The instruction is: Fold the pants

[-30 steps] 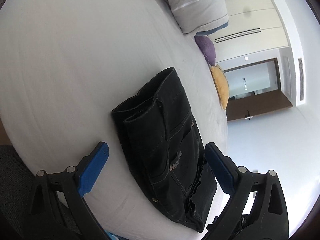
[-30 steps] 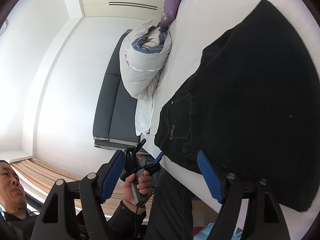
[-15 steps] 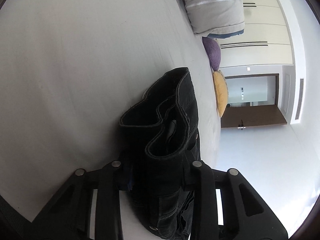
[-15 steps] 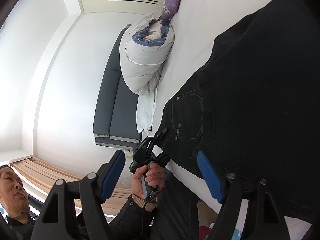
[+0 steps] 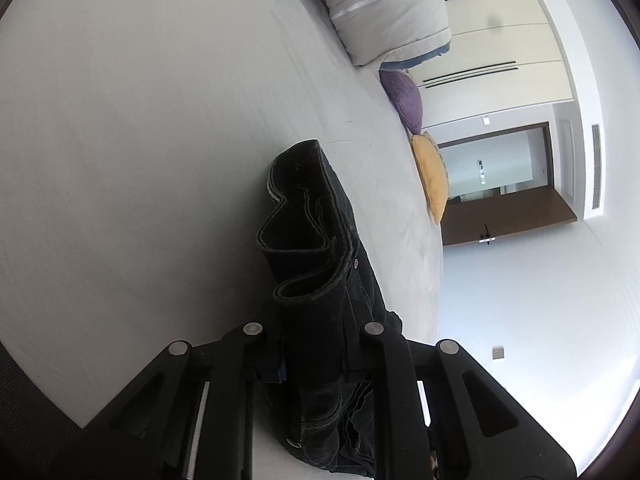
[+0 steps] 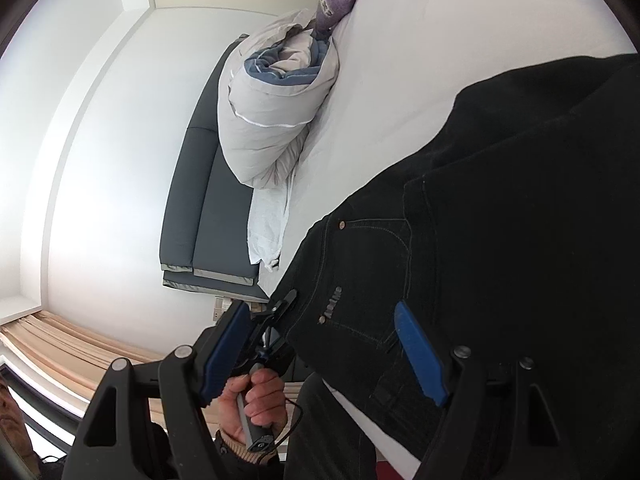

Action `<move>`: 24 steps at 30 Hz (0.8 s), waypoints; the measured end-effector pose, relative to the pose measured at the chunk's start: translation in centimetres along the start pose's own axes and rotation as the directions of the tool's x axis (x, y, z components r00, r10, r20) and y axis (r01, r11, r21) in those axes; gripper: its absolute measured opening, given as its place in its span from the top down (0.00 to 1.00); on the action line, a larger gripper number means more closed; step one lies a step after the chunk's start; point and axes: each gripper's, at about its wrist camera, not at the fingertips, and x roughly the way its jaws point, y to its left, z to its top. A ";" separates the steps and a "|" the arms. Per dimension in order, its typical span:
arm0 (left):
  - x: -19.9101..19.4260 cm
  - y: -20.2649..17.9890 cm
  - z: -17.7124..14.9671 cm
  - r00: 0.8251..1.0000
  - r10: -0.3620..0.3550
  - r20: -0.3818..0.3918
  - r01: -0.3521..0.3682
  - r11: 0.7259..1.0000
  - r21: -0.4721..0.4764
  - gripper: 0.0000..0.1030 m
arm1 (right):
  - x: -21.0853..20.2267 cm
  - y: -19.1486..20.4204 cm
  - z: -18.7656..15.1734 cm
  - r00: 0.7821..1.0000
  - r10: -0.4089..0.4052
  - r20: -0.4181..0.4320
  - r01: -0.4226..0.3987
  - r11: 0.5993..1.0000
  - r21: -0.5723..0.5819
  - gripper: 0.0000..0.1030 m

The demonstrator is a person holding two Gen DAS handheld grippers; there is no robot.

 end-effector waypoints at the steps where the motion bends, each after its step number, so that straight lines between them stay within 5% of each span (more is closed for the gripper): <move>1: 0.1 -0.6 0.0 1.000 0.006 0.003 -0.006 1.000 0.016 0.86 | 1.0 -0.7 0.4 0.998 -0.061 -0.015 0.061 0.998 0.012 0.23; 3: 0.2 -2.0 -0.1 1.000 0.024 0.010 -0.024 0.998 0.058 0.86 | 3.0 -2.9 0.8 0.976 -0.209 -0.057 0.212 0.977 0.038 0.34; 4: 0.3 -2.7 -0.1 1.000 0.029 0.012 -0.030 0.997 0.074 0.86 | 3.1 -2.9 0.8 0.975 -0.218 -0.034 0.218 0.976 0.010 0.36; 9: 0.8 -7.4 -1.1 0.999 0.045 0.022 -0.049 0.977 0.207 0.86 | 1.2 -2.7 0.8 0.983 -0.183 -0.006 0.184 0.981 0.055 0.34; 12: 1.5 -11.8 -2.9 0.999 0.045 0.015 -0.048 0.943 0.330 0.86 | -2.1 -2.7 0.5 0.989 -0.132 0.069 0.126 0.988 0.087 0.23; 16: 3.2 -17.7 -7.1 0.999 0.047 -0.022 -0.029 0.859 0.511 0.86 | -5.7 -3.1 0.1 0.992 -0.117 0.056 0.113 0.991 0.076 0.23; 20: 6.0 -22.5 -13.5 0.995 0.071 -0.073 -0.002 0.725 0.689 0.86 | -9.3 -3.1 0.0 0.996 -0.067 0.065 0.062 0.995 0.078 0.22; 24: 8.9 -23.2 -19.9 0.985 0.130 -0.115 0.012 0.609 0.793 0.86 | -13.1 -1.1 0.3 0.994 -0.039 0.097 0.040 0.999 -0.005 0.15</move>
